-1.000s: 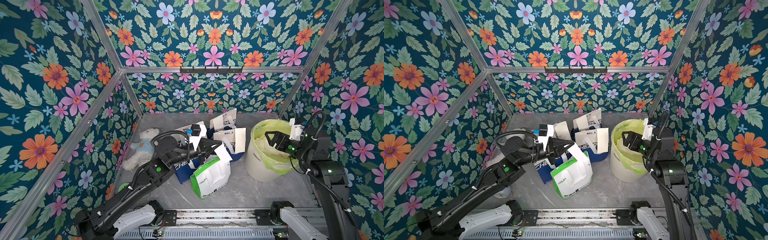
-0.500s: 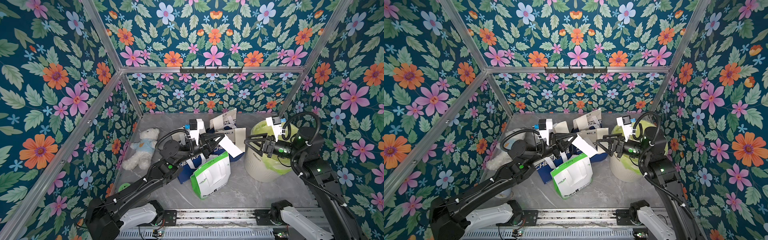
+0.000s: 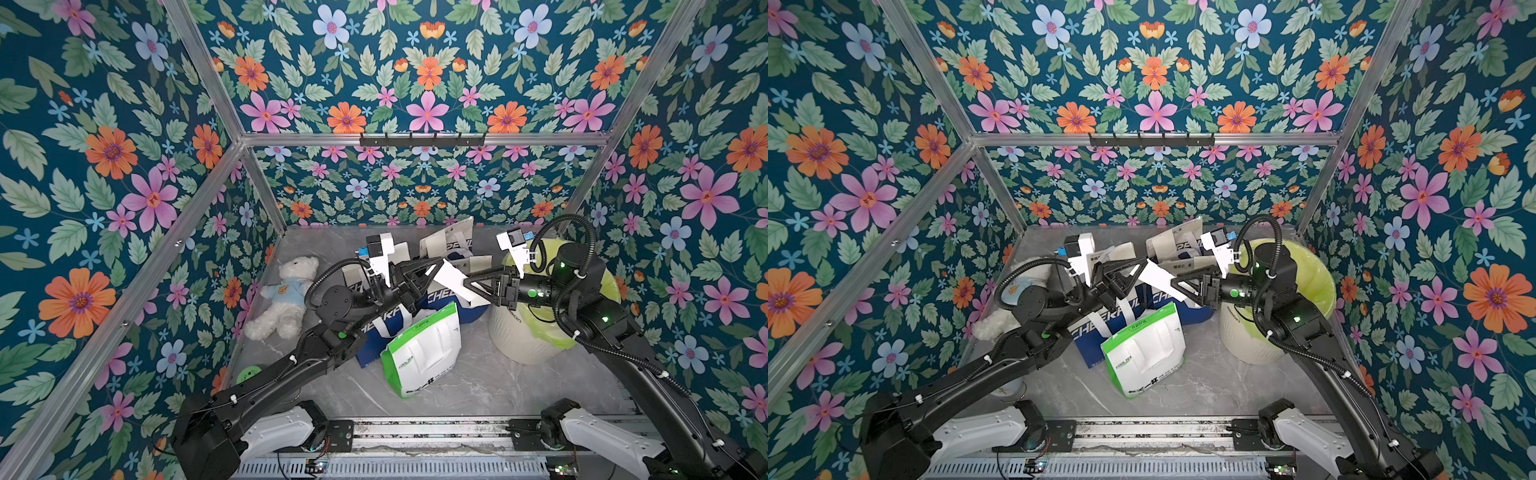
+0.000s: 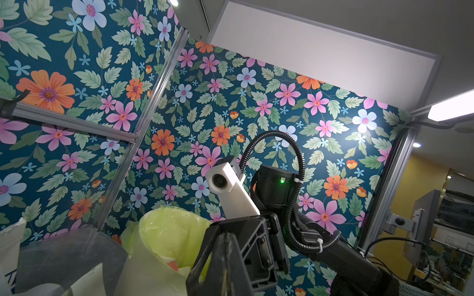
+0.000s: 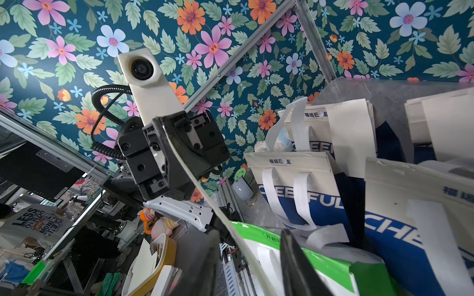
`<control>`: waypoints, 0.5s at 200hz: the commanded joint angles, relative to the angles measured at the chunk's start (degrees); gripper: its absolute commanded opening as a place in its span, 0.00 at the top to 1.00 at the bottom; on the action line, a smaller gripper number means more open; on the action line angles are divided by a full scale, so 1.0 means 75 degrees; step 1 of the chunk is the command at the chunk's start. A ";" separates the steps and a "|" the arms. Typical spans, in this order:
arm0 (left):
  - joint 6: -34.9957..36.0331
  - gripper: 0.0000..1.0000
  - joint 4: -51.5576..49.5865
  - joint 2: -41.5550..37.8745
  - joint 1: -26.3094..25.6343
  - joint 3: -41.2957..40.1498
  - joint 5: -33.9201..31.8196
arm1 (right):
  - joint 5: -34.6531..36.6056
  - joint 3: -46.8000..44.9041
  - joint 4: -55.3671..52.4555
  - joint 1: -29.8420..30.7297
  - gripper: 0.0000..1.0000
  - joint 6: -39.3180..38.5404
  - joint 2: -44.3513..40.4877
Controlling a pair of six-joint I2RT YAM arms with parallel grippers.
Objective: Shred takeout receipts and throw away
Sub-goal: Shred the takeout receipt.
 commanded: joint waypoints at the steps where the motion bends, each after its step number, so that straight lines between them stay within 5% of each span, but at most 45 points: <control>1: -0.0101 1.00 0.0356 -0.0015 -0.0015 0.0005 -0.0189 | -0.0037 -0.0022 0.0504 -0.0004 0.72 0.0317 0.0053; 29: -0.0134 1.00 0.0271 0.0080 -0.0015 0.0060 -0.0249 | 0.0148 -0.0077 0.0358 0.0014 1.00 0.0486 0.0160; 46: -0.0153 0.99 0.0216 0.0151 -0.0015 0.0092 -0.0249 | 0.0208 -0.0092 0.0239 0.0022 1.00 0.0499 0.0140; 58: -0.0123 0.47 -0.0125 0.0162 -0.0009 0.0159 -0.0298 | 0.0302 -0.0041 0.0010 0.0024 1.00 0.0370 0.0072; 65: -0.0101 0.04 -0.0471 0.0155 -0.0009 0.0197 -0.0406 | 0.0340 -0.0013 -0.0142 0.0036 1.00 0.0282 0.0022; 100: 0.1307 0.01 -0.2366 -0.0133 -0.0001 0.0368 0.0018 | 0.0335 0.0384 -0.1603 0.0038 1.00 -0.0687 -0.0141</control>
